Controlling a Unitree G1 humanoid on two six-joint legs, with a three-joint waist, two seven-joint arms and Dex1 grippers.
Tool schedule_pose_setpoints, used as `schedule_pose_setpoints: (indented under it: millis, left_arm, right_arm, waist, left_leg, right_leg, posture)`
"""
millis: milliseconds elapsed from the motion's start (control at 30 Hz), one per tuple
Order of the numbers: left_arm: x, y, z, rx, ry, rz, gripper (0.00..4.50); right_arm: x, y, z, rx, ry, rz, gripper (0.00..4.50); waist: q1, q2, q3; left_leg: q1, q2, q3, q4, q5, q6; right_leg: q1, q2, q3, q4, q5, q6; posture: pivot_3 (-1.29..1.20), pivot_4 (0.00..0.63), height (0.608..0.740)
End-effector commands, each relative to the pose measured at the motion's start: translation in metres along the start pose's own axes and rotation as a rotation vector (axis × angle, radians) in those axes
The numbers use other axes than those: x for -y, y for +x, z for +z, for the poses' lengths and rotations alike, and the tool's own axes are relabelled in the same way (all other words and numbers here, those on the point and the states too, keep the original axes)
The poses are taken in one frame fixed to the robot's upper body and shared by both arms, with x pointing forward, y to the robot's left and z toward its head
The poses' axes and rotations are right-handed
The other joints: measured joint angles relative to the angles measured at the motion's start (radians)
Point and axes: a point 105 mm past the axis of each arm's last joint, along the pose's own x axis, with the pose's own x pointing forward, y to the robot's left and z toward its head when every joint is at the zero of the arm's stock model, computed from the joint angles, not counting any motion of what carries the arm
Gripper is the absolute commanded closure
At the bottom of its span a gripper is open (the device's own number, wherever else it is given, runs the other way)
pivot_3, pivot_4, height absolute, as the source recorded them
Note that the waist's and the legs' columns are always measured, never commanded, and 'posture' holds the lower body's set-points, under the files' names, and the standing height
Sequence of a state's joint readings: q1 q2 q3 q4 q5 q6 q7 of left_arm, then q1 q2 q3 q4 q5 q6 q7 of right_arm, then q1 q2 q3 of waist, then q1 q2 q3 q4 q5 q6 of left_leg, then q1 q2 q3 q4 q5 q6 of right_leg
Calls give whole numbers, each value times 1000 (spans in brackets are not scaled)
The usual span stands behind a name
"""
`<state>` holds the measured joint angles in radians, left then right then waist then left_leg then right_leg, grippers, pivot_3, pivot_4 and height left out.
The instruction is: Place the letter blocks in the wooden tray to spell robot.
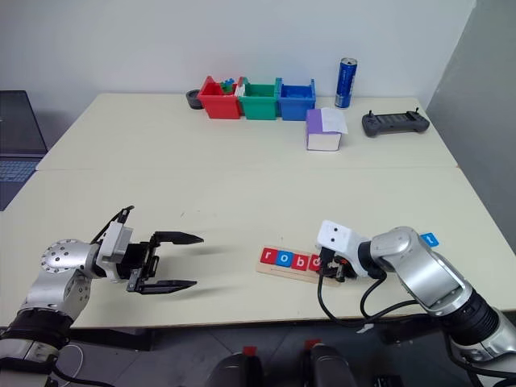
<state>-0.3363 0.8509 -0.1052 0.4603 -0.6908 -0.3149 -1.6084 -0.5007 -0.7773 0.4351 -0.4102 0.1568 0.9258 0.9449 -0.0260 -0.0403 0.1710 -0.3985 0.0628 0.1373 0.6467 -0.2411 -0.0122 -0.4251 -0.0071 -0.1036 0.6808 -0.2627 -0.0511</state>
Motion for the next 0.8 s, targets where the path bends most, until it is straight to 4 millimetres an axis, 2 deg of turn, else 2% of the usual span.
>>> schedule_pose_setpoints:
  millis: [33,800]
  left_arm:
    - [-3,-5,9,-2,49,10,0]
    - [-5,-5,10,-5,60,18,0]
  right_arm:
    - [4,-3,7,11,-43,-7,3046]
    - [1,4,7,-23,-82,12,3046]
  waist:
    - [0,0,0]
    - [0,0,0]
  left_leg:
    - [0,0,0,0,0,0]
    - [0,0,0,0,0,0]
  right_leg:
    - [0,0,0,0,0,0]
    - [0,0,0,0,0,0]
  posture:
    - [0,150,740]
    - [0,150,740]
